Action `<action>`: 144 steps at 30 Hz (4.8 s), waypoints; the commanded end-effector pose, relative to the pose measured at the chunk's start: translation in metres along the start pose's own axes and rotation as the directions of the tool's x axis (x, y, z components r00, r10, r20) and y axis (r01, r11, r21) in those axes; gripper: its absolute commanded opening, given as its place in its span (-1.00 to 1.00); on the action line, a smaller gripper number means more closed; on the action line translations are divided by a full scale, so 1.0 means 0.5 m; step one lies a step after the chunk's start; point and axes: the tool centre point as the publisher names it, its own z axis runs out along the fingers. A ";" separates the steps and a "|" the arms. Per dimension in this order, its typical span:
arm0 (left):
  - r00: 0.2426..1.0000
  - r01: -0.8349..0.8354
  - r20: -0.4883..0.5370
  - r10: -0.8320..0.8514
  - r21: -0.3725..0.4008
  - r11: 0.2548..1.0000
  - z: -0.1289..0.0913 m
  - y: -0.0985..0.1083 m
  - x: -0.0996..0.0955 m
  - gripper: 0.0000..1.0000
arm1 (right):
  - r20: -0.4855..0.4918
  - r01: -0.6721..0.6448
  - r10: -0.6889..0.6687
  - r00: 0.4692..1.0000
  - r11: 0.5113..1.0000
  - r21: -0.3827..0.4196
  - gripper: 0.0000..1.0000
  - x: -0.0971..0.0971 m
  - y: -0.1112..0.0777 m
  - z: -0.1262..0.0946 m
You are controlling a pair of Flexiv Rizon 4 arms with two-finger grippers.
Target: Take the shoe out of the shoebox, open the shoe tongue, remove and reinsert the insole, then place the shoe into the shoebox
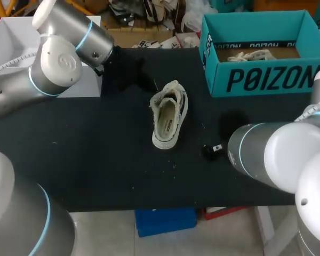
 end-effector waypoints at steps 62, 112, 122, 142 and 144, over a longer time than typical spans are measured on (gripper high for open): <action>0.988 0.099 -0.133 -0.083 0.117 0.988 -0.138 -0.145 0.070 1.00 | 0.005 -0.002 0.002 1.000 1.000 -0.001 1.00 0.006 0.000 0.002; 0.590 0.798 0.134 -0.796 0.055 0.600 -0.251 -0.141 0.197 1.00 | 0.005 -0.002 0.002 1.000 1.000 -0.001 1.00 0.006 0.000 0.002; 0.494 0.859 0.178 -0.851 0.051 0.509 -0.278 -0.132 0.214 1.00 | 0.005 -0.002 0.002 1.000 1.000 -0.001 1.00 0.006 0.000 0.002; 0.369 0.885 0.116 -0.922 0.260 0.387 -0.307 -0.054 0.243 1.00 | 0.005 -0.002 0.002 1.000 1.000 -0.001 1.00 0.006 0.000 0.002; 0.369 0.885 0.116 -0.922 0.260 0.387 -0.307 -0.054 0.243 1.00 | 0.005 -0.002 0.002 1.000 1.000 -0.001 1.00 0.006 0.000 0.002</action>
